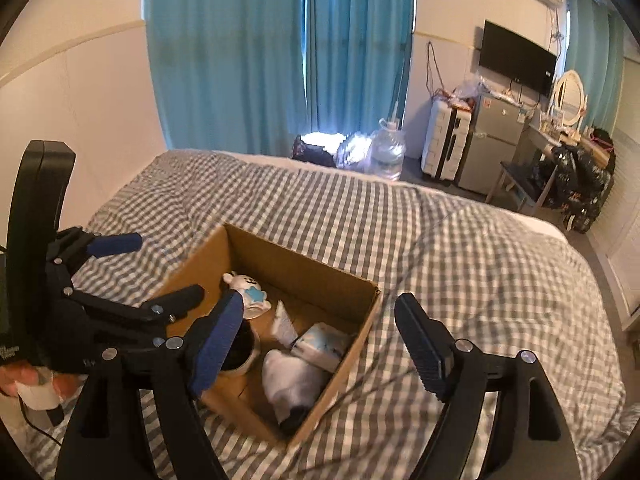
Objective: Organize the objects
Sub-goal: 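Withdraw both tools from the box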
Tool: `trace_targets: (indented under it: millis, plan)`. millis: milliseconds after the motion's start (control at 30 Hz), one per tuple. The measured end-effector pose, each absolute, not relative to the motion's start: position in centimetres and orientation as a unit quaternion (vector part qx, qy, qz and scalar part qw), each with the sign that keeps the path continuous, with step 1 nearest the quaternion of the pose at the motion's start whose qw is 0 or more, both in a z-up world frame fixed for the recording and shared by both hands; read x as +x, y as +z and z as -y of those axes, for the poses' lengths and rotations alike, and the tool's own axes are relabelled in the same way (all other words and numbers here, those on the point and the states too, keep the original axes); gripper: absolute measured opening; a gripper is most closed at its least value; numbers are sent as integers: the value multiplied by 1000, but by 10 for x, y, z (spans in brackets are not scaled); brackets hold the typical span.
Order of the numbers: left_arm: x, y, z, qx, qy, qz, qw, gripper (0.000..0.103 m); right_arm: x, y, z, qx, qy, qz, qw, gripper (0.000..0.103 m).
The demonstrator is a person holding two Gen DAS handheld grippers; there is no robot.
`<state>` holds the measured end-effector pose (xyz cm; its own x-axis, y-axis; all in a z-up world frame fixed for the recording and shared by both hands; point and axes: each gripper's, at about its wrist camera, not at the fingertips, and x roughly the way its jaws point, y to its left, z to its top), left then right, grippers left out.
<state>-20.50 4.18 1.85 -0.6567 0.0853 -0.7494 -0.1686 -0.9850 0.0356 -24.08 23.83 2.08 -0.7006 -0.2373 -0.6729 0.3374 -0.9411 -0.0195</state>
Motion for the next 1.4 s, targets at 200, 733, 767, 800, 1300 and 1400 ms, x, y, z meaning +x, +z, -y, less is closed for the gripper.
trace_targets:
  millis: [200, 733, 767, 800, 1300, 1400]
  plan:
    - [-148, 57, -33, -390, 918, -59, 38, 99, -182, 61, -242, 333, -925, -82, 163, 84]
    - [-22, 29, -24, -379, 924, -44, -13, 100, -70, 39, -243, 331, -919, -125, 174, 87]
    - [-17, 21, -23, -383, 923, -37, -10, 100, -67, 32, -243, 335, -918, -127, 173, 87]
    - [-15, 16, -23, -385, 922, -31, -10, 100, -65, 26, -243, 339, -916, -128, 172, 87]
    - [18, -79, -47, -437, 896, -75, 12, 100, -61, -50, -243, 403, -893, -125, 158, 87]
    - [25, -95, -46, -456, 887, -74, 17, 100, -62, -58, -245, 412, -890, -122, 155, 87]
